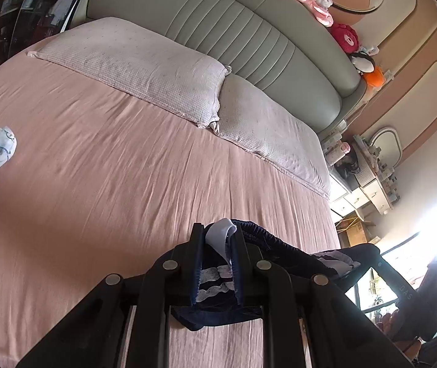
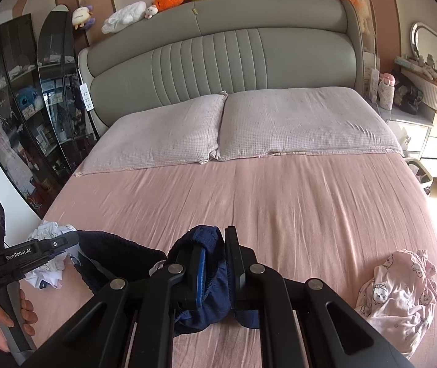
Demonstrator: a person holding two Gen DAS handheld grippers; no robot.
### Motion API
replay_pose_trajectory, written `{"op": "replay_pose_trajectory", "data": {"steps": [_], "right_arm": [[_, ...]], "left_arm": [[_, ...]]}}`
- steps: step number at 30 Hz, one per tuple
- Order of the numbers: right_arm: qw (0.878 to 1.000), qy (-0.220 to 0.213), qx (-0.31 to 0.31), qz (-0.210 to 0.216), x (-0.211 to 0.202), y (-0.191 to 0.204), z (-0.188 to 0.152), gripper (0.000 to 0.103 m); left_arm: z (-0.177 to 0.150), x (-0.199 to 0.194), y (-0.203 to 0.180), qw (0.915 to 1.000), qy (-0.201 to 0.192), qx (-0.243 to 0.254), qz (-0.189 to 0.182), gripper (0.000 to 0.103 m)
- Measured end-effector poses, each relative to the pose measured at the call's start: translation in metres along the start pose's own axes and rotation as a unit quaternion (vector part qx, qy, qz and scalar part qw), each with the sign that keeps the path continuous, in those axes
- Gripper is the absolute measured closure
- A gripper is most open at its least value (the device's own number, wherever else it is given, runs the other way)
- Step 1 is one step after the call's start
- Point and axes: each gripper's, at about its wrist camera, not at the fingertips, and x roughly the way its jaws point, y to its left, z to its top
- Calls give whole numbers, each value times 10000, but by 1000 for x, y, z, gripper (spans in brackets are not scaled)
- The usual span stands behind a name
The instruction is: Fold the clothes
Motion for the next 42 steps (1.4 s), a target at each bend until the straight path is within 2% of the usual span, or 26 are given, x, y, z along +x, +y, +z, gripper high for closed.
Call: {"op": "replay_pose_trajectory", "data": {"steps": [7,13,18,22,24,26,29,32,35,40,42], "right_arm": [[9997,-145,201,85,35,0,42,94],[9949,-13,951,337,73,-16,81,94],[9937,-137,1011,468,87,-13,121,94],[9936,-534,821,568,83,-11,148,94],[9925,-569,856,667,85,-13,149,94],[9928,-431,916,645,92,-17,134,94],[9935,-90,1005,524,107,-23,100,94],[9925,257,1122,420,121,-30,66,94],[9863,606,1476,415,134,-43,26,94],[9852,744,1508,325,132,-43,-18,94],[9861,775,1453,234,130,-43,-29,94]], "left_arm": [[57,37,-6,9996,136,222,-88,88],[117,54,-19,9986,101,489,-172,88],[166,46,-42,9947,-348,947,-211,88],[187,33,-60,9842,-848,1550,-142,88],[185,31,-64,9786,-951,1824,-45,88],[175,36,-63,9737,-912,2084,100,88],[149,52,-50,9707,-586,2310,293,88],[119,68,-29,9754,-135,2177,323,88],[89,77,-10,9793,222,1986,322,88],[48,83,9,9817,582,1771,394,88],[37,86,14,9817,612,1740,467,88]]}}
